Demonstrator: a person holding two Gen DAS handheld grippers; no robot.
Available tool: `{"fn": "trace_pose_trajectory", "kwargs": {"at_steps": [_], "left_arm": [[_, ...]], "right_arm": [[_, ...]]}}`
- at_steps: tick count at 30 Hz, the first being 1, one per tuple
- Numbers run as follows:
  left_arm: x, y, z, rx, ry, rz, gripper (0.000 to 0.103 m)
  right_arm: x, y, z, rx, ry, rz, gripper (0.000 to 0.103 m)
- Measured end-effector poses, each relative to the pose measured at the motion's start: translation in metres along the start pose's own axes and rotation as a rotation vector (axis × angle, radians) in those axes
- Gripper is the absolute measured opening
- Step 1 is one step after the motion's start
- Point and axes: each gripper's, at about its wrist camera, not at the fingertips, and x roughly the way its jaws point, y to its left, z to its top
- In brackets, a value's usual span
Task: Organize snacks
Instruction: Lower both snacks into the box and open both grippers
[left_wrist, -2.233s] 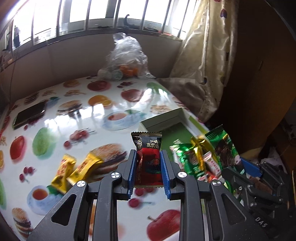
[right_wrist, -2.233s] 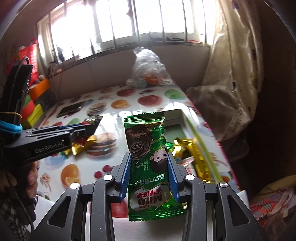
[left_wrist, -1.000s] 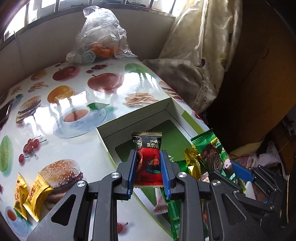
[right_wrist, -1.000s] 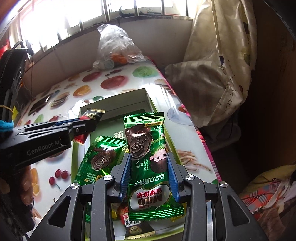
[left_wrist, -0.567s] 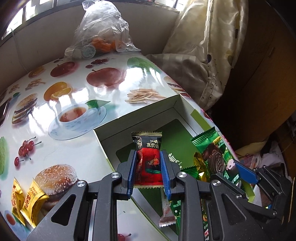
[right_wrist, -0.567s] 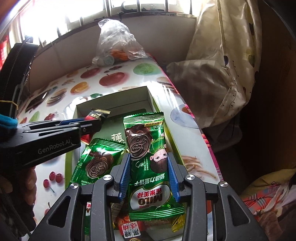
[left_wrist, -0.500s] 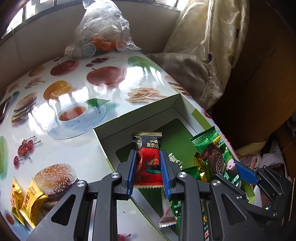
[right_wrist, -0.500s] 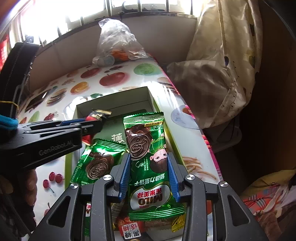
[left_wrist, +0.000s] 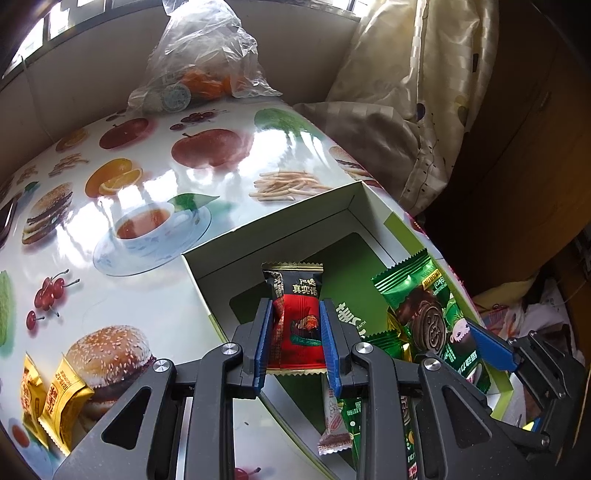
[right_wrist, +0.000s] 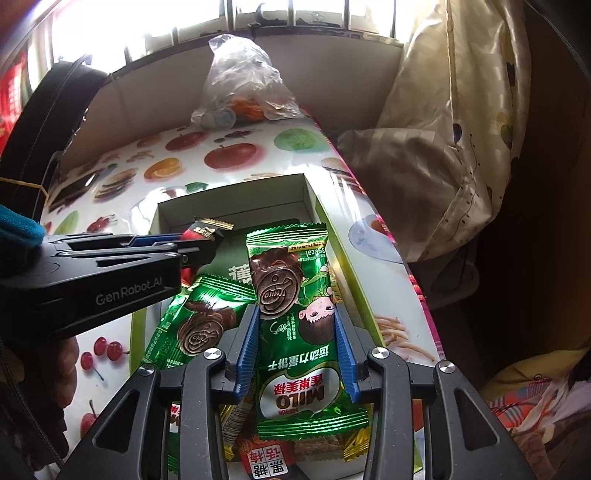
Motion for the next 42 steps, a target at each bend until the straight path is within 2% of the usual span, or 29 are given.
{"fn": "trace_pose_trajectory", "kwargs": {"at_steps": [8, 12, 18, 24, 31, 42], "left_arm": [[0.000, 0.001, -0.001, 0.000, -0.003, 0.000, 0.027], [-0.002, 0.000, -0.001, 0.004, -0.006, 0.000, 0.028], [-0.003, 0.001, -0.001, -0.003, -0.010, -0.005, 0.029], [-0.007, 0.000, 0.000, -0.002, -0.020, -0.018, 0.039], [-0.010, -0.002, -0.001, -0.004, -0.019, -0.023, 0.040], [-0.031, -0.003, -0.005, -0.004, -0.081, 0.007, 0.040]], "right_arm": [[-0.001, 0.003, 0.000, -0.013, -0.008, 0.001, 0.038], [-0.001, 0.005, 0.000, -0.018, -0.009, 0.004, 0.043], [-0.001, 0.006, 0.000, -0.015, -0.014, 0.005, 0.044], [-0.004, 0.006, 0.001, -0.013, -0.032, 0.023, 0.046], [-0.007, 0.007, 0.001, -0.014, -0.044, 0.031, 0.050], [-0.017, 0.002, -0.002, 0.023, -0.078, 0.048, 0.054]]}}
